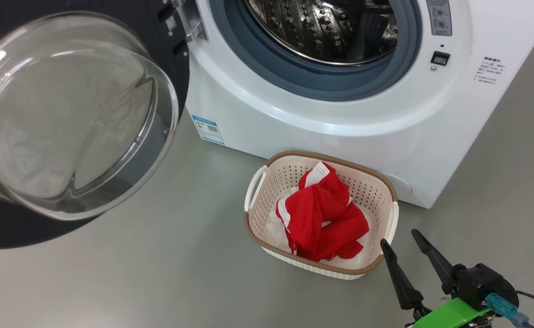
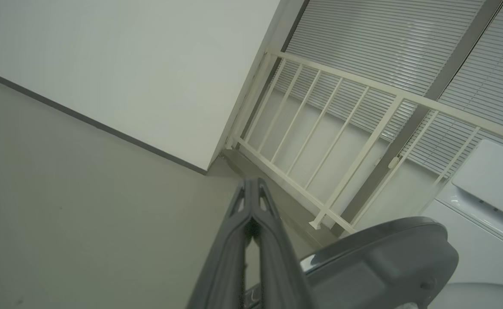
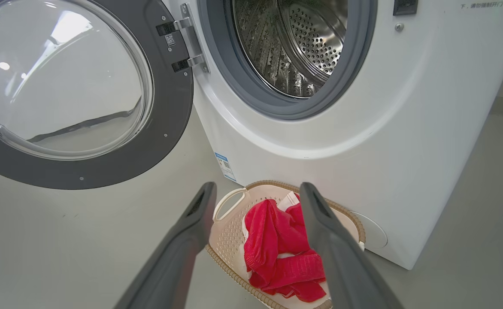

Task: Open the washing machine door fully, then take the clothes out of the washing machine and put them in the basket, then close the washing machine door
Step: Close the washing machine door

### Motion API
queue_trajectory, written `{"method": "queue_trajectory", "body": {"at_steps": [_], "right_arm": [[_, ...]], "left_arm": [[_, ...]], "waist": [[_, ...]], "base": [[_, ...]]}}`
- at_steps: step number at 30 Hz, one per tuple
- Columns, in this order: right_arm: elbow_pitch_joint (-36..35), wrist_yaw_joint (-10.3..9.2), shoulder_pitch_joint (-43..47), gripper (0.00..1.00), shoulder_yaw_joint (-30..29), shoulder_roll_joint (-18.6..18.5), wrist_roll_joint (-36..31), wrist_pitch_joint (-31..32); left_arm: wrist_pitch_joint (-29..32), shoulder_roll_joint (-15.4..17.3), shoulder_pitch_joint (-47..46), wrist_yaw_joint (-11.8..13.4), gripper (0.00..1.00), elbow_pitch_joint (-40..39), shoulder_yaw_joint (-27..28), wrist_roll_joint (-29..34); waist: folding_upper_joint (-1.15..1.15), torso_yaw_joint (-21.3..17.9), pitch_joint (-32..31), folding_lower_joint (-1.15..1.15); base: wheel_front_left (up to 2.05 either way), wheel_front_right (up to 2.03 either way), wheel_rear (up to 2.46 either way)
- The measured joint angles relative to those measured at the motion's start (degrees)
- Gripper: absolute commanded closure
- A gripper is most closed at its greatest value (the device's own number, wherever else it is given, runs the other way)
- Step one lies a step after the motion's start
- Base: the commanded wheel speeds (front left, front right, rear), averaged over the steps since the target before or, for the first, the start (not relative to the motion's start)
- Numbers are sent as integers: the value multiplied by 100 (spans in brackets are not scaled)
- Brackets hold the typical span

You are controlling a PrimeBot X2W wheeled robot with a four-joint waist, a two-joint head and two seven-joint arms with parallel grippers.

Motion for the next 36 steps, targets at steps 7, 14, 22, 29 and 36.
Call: {"method": "queue_trajectory", "body": {"at_steps": [7, 14, 22, 29, 36], "right_arm": [[4, 0, -46, 0, 35, 8, -70, -1], [11, 0, -269, 0, 93, -26, -119, -1], [18, 0, -361, 0, 94, -57, -157, -1], [35, 0, -365, 0, 75, -40, -158, -1], [58, 0, -364, 0, 77, 5, -158, -1]], "left_arm": [[1399, 318, -374, 0, 100, 1035, -403, -768], [2086, 526, -482, 0, 100, 1438, -541, -1195], [2326, 669, -482, 0, 100, 1472, -699, -1430], [2727, 775, -477, 9, 100, 1395, -861, -1704], [3368, 896, -246, 15, 100, 971, -1111, -2014]], "waist": [[0, -30, 200, 0], [0, -89, 434, 0], [0, -183, 641, 0], [0, -178, 630, 0], [0, -154, 475, 0]], "base": [[0, 0, 0], [0, 0, 0], [0, 0, 0], [0, 0, 0], [0, 0, 0]]}}
